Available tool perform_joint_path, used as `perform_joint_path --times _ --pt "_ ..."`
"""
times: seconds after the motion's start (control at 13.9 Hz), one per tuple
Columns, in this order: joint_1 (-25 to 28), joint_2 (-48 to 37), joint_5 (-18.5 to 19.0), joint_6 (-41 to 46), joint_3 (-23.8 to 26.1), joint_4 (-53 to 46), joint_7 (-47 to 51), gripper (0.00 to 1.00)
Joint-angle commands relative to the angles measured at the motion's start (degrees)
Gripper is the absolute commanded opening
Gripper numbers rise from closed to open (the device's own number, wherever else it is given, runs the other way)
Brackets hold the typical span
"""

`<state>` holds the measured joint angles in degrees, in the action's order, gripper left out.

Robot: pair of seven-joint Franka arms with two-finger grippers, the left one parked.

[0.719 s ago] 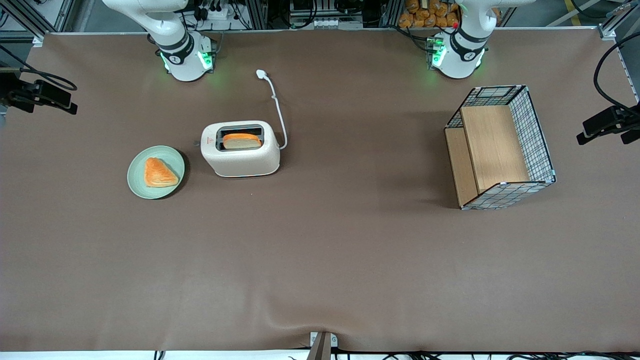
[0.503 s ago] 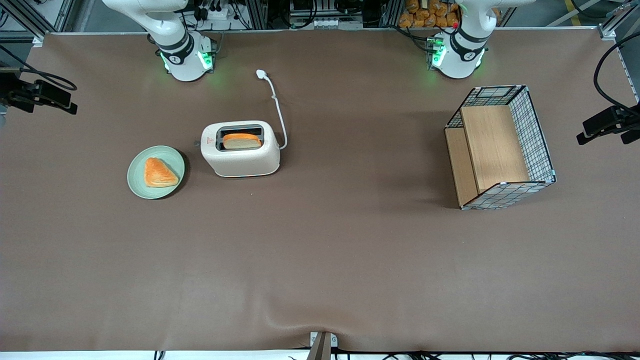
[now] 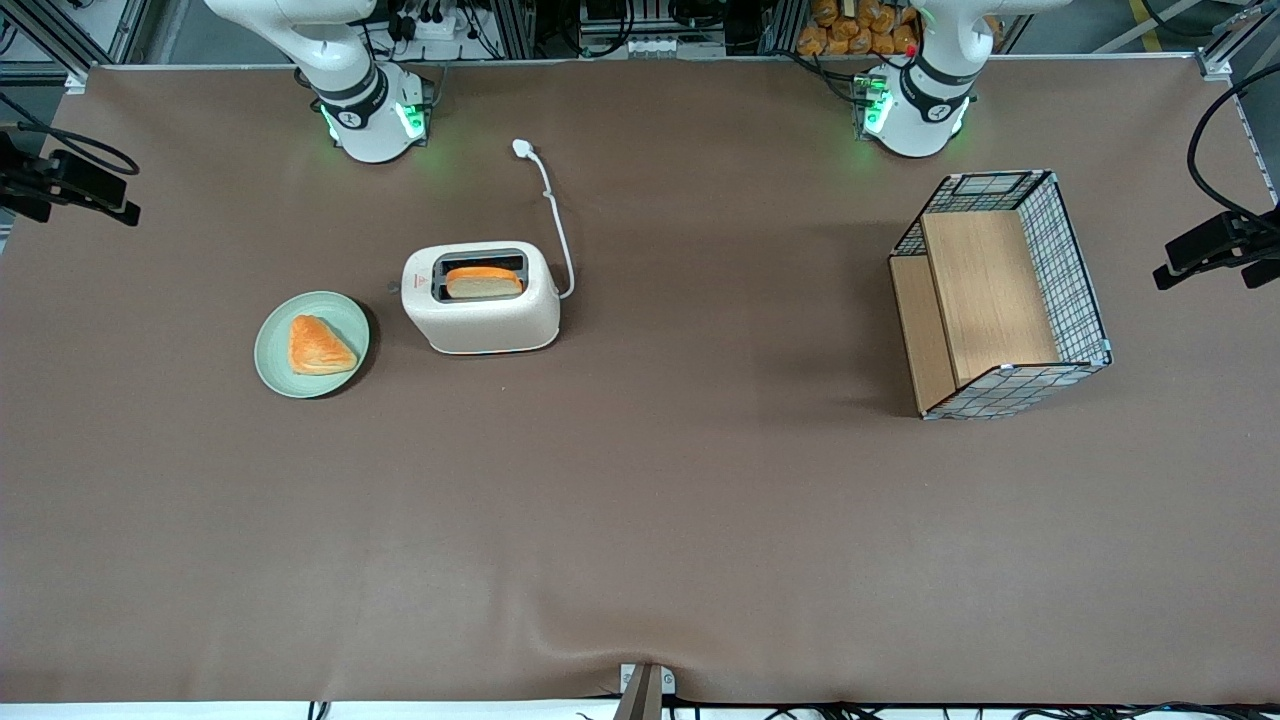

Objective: Press toaster button with right arm
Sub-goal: 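Move the right gripper in toward the white toaster and green plate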

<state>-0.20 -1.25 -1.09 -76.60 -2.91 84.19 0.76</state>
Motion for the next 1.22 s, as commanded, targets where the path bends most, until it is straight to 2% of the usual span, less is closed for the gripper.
perform_joint_path --times 0.0,0.43,0.79,0.93,1.15 --pt "-0.9 1.2 -0.3 1.1 0.4 -2.1 -0.1 1.0" --pt "0.0 1.6 -1.2 6.5 0.5 1.1 0.8 1.0" --pt "-0.2 1.2 -7.2 7.2 0.5 5.0 1.5 1.0" --pt "-0.3 1.1 -10.8 7.2 0.5 7.0 3.3 1.0" --pt "0.6 1.2 -12.1 7.3 0.6 9.2 3.7 1.0"
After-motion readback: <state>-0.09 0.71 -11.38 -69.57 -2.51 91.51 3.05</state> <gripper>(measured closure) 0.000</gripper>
